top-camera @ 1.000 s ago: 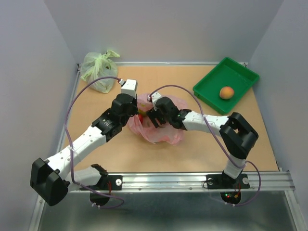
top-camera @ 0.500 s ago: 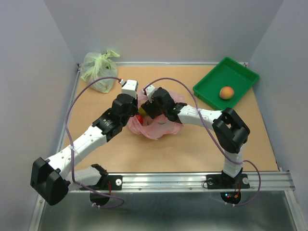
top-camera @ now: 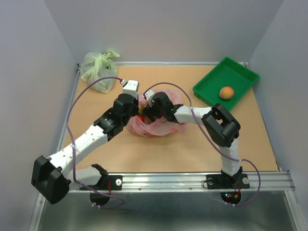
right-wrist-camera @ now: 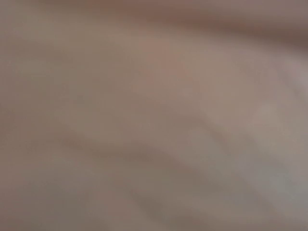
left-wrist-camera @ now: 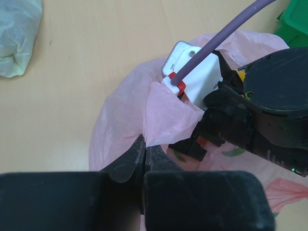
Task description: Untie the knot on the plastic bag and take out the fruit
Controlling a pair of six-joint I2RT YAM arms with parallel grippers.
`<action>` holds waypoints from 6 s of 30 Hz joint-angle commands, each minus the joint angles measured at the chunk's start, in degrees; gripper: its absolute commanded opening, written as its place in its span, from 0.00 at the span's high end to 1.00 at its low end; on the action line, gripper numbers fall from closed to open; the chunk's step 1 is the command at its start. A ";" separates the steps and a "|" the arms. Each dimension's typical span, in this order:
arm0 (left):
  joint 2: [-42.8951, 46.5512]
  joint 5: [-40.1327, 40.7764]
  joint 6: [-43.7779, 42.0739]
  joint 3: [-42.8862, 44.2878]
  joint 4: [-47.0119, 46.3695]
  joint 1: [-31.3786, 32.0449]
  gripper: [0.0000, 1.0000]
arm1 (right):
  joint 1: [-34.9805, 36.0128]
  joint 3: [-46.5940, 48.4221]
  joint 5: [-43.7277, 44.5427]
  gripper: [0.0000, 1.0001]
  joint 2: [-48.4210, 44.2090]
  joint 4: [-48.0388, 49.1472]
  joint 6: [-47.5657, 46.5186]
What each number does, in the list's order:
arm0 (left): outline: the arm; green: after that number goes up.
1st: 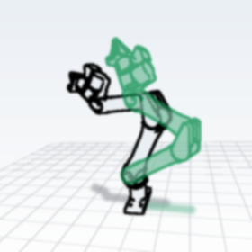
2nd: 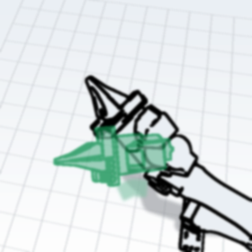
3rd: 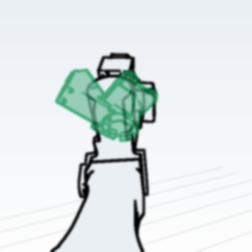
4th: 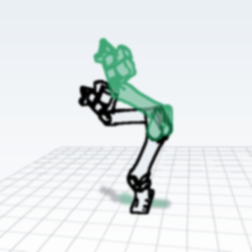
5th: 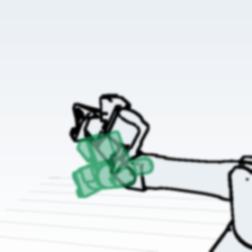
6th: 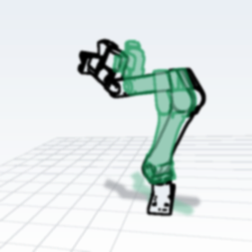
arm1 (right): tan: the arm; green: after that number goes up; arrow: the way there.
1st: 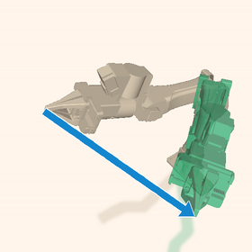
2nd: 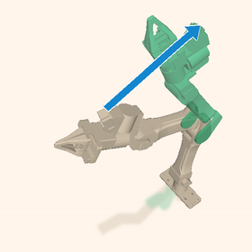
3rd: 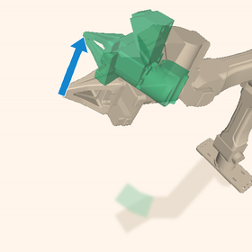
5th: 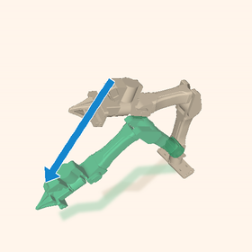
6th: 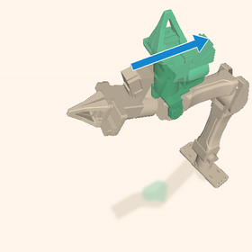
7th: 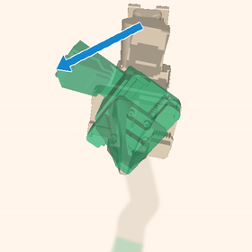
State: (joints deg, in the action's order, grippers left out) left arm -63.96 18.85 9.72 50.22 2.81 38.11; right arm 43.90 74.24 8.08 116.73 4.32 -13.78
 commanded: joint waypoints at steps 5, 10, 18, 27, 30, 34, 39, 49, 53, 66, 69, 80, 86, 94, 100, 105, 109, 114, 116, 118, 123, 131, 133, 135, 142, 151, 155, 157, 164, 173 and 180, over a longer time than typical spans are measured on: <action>0.07 0.57 -0.57 -0.47 -2.28 -0.49 1.00 | -0.39 0.91 -4.21 0.00 -1.24 8.42 1.38; -0.11 0.40 -0.66 -0.47 -2.28 -0.49 1.00 | -0.57 -0.05 -2.80 0.11 -0.98 12.37 3.14; -1.25 3.73 -0.40 -0.30 -1.67 -1.10 1.00 | -0.66 -6.11 -6.57 0.79 -8.43 11.96 4.72; -1.52 7.61 0.74 0.50 0.53 -4.53 1.00 | -0.66 -17.81 -19.93 0.94 -28.89 3.43 8.68; -1.78 6.64 0.92 0.58 0.53 -4.80 1.00 | -0.66 -17.81 -24.32 0.94 -32.87 0.44 9.21; -2.31 5.85 1.01 0.67 0.88 -4.88 1.00 | -0.66 -17.03 -18.21 0.95 -38.58 -1.41 10.70; -2.04 4.88 1.18 0.94 1.23 -4.80 1.00 | -4.60 -12.55 6.54 0.96 -39.57 -1.42 11.75; 0.24 4.44 1.10 0.76 1.32 -4.80 1.00 | -33.33 -3.40 13.47 0.96 -26.74 -1.94 26.67; 0.77 4.53 1.01 0.76 1.32 -4.88 1.00 | -42.47 0.11 8.37 0.92 -17.18 -1.77 31.36; 1.39 3.74 0.83 0.76 1.41 -5.24 1.00 | -43.64 4.25 6.35 0.00 -11.08 -2.65 31.45; 1.47 3.30 0.92 0.76 1.32 -5.32 1.00 | -43.64 2.76 4.59 0.00 -13.89 -2.65 30.48; 1.30 0.31 0.83 0.50 0.44 -5.41 1.00 | -34.96 -4.98 -12.38 0.00 -30.85 -3.79 24.25; 1.03 -0.31 0.83 0.23 0.00 -5.41 1.00 | -23.18 -5.77 -18.62 0.10 -36.04 -4.05 22.22; 1.21 -0.39 0.92 0.15 -0.17 -5.41 1.00 | -5.24 -5.77 -21.09 0.21 -31.83 -8.10 19.76; 1.21 -0.75 1.01 0.06 -0.35 -5.41 1.00 | -2.77 -8.84 -15.65 0.27 -25.42 -8.53 18.44; 1.47 -0.92 1.01 -0.03 -0.44 -5.41 1.00 | -2.77 -7.80 1.03 0.30 -21.02 -8.62 16.95; 1.65 -0.83 0.92 -0.12 -0.52 -5.41 1.00 | -2.85 -4.81 11.24 0.31 -18.73 -8.45 14.75; 1.65 -0.83 0.74 -0.12 -0.52 -5.41 1.00 | -2.85 -1.73 16.97 0.31 -17.76 -6.52 11.59; 1.56 -1.01 0.74 -0.12 -0.44 -5.41 1.00 | -2.86 -0.85 18.90 0.31 -16.80 -6.25 11.32; 1.56 -1.27 0.74 -0.12 -0.44 -5.41 1.00 | -3.29 0.03 18.99 0.31 -16.10 -6.07 11.06; 1.65 -1.63 0.66 -0.12 -0.61 -5.41 1.00 | -4.87 1.52 18.03 0.31 -12.23 -5.29 11.50; 1.47 -2.06 0.48 -0.12 -0.61 -5.41 1.00 | -7.33 0.74 14.43 0.36 -7.39 -1.86 11.94; 1.47 -2.24 0.48 -0.12 -0.61 -5.41 1.00 | -7.42 -0.23 13.28 0.37 -6.95 -0.45 11.23; 1.30 -2.33 0.39 -0.12 -0.70 -5.33 1.00 | -7.43 -1.11 11.36 0.38 -6.69 0.95 10.53; 1.12 -2.07 0.30 -0.12 -0.70 -5.41 1.00 | -7.69 -1.81 7.92 0.69 -7.04 3.50 10.53; 1.03 -1.10 0.48 -0.12 -0.61 -5.50 1.00 | -7.51 -5.59 -10.77 0.89 -18.37 3.59 8.42; 0.86 0.22 0.66 -0.12 -0.35 -5.41 1.00 | -7.43 -7.88 -23.43 0.90 -22.67 3.51 7.63; 0.60 0.66 0.83 -0.03 -0.17 -5.59 1.00 | -7.43 -8.75 -28.87 0.90 -24.43 3.59 7.98; -0.02 0.92 0.92 0.14 0.27 -5.50 1.00 | -7.43 -10.34 -34.35 0.90 -25.67 4.56 10.70; -0.20 1.19 1.10 0.32 0.80 -5.59 1.00 | -7.34 -15.34 -26.37 0.87 -23.74 6.67 16.59; 0.16 0.05 1.01 0.23 0.53 -5.59 1.00 | -5.93 -17.99 -20.65 0.67 -20.75 8.68 17.73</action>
State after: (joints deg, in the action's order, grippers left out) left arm -64.45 18.94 10.61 50.22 4.34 32.88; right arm 36.75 57.30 -16.27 94.74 8.80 2.20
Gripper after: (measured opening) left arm 0.090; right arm 0.413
